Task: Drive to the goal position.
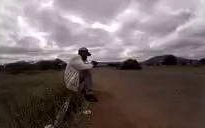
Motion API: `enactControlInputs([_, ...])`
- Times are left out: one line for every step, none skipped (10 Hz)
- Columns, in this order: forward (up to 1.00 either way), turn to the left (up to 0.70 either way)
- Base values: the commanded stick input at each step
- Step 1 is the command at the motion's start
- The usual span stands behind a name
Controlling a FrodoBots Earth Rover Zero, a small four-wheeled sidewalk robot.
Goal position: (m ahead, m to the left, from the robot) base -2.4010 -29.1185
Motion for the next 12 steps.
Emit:
enactControlInputs([0.0, -0.45])
enactControlInputs([0.0, -0.45])
enactControlInputs([0.0, -0.45])
enactControlInputs([0.0, -0.45])
enactControlInputs([0.0, -0.45])
enactControlInputs([0.0, -0.45])
enactControlInputs([0.0, -0.45])
enactControlInputs([0.0, -0.45])
enactControlInputs([0.0, -0.45])
enactControlInputs([0.0, -0.45])
enactControlInputs([0.0, -0.45])
enactControlInputs([0.0, -0.45])
